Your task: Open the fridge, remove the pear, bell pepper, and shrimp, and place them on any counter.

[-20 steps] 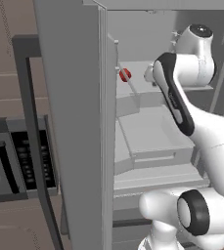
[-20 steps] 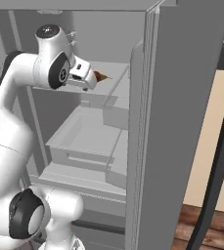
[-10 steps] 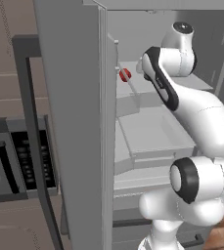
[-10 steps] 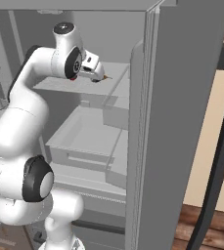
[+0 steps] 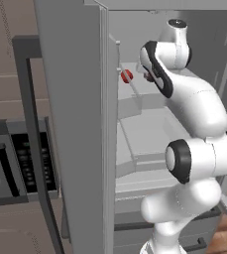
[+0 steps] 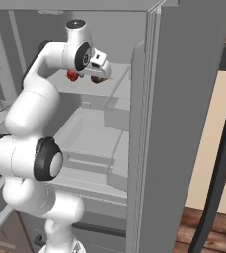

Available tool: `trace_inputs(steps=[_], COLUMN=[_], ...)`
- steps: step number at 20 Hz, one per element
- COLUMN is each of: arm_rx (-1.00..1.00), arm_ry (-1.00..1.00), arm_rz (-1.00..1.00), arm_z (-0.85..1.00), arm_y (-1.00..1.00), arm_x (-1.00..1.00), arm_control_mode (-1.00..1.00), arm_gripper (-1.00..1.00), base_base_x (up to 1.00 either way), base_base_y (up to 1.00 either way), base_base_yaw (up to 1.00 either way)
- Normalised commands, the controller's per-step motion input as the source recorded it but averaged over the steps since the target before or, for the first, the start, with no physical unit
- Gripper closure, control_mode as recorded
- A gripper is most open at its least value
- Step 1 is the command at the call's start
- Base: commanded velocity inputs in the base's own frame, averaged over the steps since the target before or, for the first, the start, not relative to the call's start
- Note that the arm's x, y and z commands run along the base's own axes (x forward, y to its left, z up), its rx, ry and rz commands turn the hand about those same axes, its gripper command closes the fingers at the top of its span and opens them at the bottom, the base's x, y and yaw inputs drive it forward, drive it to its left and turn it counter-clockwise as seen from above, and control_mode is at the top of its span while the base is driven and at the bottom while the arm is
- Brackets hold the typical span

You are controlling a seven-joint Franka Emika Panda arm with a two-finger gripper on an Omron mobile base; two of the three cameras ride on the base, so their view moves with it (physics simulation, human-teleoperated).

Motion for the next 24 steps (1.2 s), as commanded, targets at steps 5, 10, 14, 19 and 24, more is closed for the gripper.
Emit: trace_inputs(steps=[5, 10, 14, 19, 24], arm_rx=[0.0, 0.0, 0.0, 0.05, 0.07], arm_ry=[0.02, 0.0, 0.0, -0.03, -0.06], arm_rz=[0.0, 0.0, 0.0, 0.0, 0.0], arm_z=[-0.15, -0.26, -0.28, -0.09, -0.07], arm_y=[-0.24, -0.01, 0.0, 0.0, 0.0], arm_x=[0.24, 0.24, 0.03, 0.2, 0.36], arm_control_mode=[-1.0, -1.0, -1.0, -1.0, -1.0], arm_gripper=[-1.0, -1.0, -1.0, -1.0, -1.0], base_base_x=[0.0, 0.0, 0.0, 0.0, 0.0], base_base_y=[0.0, 0.0, 0.0, 0.0, 0.0], base_base_yaw=[0.0, 0.0, 0.0, 0.0, 0.0])
